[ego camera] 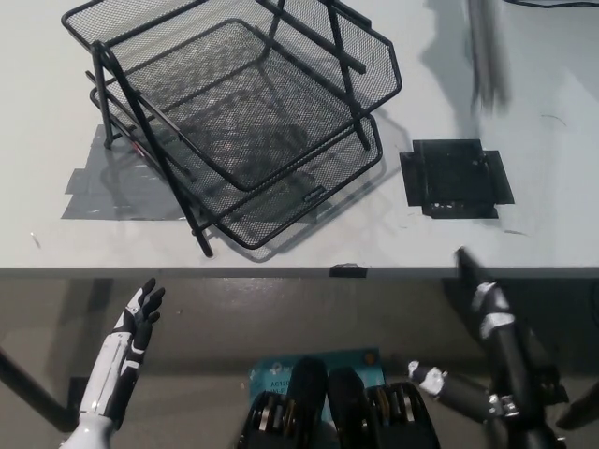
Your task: A person hands a notebook to the robot and the robot grabs it with its right hand and places it in the file tray kept in the centre of the desk infront of it.
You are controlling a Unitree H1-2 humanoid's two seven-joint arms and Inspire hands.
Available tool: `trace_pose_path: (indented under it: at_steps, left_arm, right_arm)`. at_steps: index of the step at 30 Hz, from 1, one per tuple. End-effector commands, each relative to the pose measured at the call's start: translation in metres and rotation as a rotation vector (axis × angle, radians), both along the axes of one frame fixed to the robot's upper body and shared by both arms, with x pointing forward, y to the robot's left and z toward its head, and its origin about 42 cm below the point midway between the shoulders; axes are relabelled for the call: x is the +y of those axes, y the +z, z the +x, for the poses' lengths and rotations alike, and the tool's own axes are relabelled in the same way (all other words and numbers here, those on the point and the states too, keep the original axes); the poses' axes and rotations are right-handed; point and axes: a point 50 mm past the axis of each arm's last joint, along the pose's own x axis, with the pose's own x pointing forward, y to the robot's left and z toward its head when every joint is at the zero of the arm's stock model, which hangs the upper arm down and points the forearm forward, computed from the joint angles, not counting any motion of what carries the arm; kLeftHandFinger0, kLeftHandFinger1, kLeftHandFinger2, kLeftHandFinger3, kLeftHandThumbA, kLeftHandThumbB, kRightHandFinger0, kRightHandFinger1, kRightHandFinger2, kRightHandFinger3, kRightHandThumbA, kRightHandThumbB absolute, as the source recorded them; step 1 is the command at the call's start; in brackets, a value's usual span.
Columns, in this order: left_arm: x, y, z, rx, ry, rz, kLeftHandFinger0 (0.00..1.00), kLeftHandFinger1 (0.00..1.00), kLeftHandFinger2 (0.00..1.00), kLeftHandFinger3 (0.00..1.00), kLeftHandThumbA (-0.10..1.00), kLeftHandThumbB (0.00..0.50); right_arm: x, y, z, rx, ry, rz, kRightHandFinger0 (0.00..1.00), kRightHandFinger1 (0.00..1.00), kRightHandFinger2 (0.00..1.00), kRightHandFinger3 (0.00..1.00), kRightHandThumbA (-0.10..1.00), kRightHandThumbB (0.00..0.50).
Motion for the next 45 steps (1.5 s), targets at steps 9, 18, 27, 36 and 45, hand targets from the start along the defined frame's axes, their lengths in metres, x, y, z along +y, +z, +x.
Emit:
trace_pose_path:
  at_steps: [9,18,27,36,45]
  left_arm:
    - [-0.004,0.014,0.003,-0.078,-0.031,0.037,1.0,1.0,1.0,1.0,1.0,0.369]
    - [-0.004,0.018,0.008,-0.087,-0.036,0.045,1.0,1.0,1.0,1.0,1.0,0.383]
    - [-0.006,0.018,0.011,-0.088,-0.041,0.046,1.0,1.0,1.0,1.0,1.0,0.383]
    - [-0.009,0.02,0.012,-0.091,-0.045,0.055,1.0,1.0,1.0,1.0,1.0,0.365]
    - [-0.009,0.022,0.017,-0.117,-0.057,0.062,1.0,1.0,1.0,1.0,1.0,0.352]
  right_arm:
    - [-0.007,0.088,0.027,-0.468,-0.296,-0.053,1.0,1.0,1.0,1.0,0.94,0.448]
    - [-0.008,0.105,0.054,-0.479,-0.356,-0.072,1.0,1.0,1.0,1.0,0.99,0.433]
    - [0.006,0.11,0.107,-0.447,-0.386,-0.124,1.0,1.0,1.0,1.0,1.0,0.452]
    - [0.029,0.119,0.138,-0.456,-0.314,-0.143,1.0,1.0,1.0,1.0,1.0,0.449]
    - [0.043,0.13,0.15,-0.458,-0.323,-0.247,1.0,1.0,1.0,1.0,1.0,0.464]
